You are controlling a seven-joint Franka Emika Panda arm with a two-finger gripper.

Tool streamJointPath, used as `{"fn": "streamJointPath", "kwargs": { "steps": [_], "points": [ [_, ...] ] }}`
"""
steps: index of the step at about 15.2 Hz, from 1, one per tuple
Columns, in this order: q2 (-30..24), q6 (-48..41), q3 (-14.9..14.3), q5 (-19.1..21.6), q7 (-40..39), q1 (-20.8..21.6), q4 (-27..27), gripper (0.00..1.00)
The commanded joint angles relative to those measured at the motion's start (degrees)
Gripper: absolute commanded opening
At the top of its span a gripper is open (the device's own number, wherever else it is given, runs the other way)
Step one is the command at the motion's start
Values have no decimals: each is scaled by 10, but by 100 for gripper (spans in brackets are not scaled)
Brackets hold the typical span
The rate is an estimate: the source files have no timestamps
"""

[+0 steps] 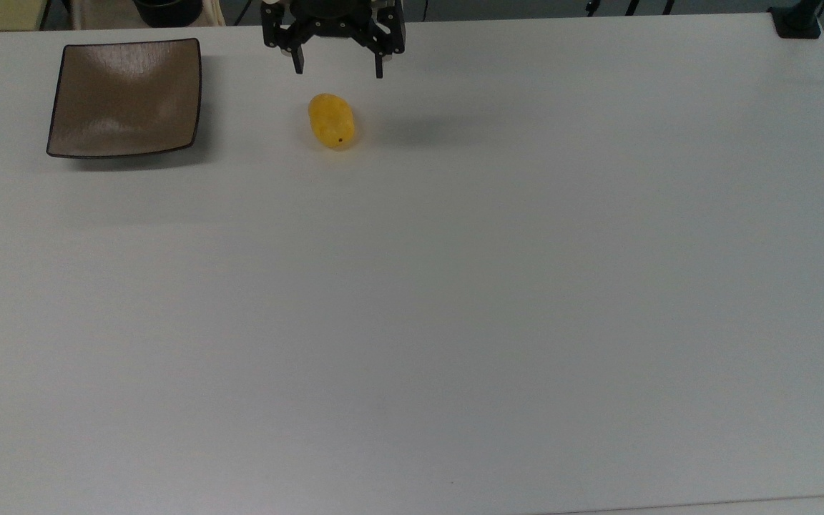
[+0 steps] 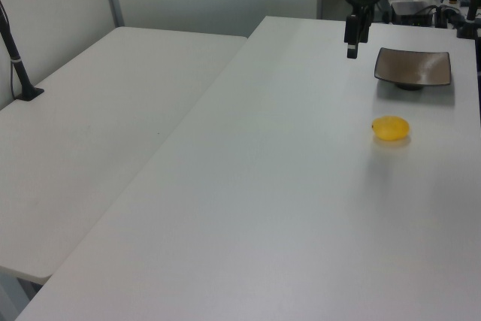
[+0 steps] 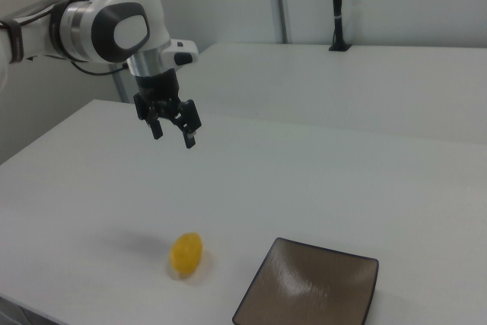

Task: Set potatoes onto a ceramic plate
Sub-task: 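Move the open gripper toward the yellow potato and lower it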

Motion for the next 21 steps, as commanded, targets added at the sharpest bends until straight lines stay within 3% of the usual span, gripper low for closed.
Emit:
{"fn": "streamJointPath", "kwargs": {
  "steps": [1,5,8,14,18,21],
  "points": [
    [-51,18,-3,6,-60,2,-76,100],
    [-69,18,-4,2,-108,2,-118,100],
    [-72,23,-6,-38,-139,-1,-159,100],
    [-71,105,-6,-70,-142,-11,-234,100],
    [-63,136,-6,-74,-149,-11,-255,100],
    [-53,138,-6,-74,-196,-11,-270,100]
  ]
}}
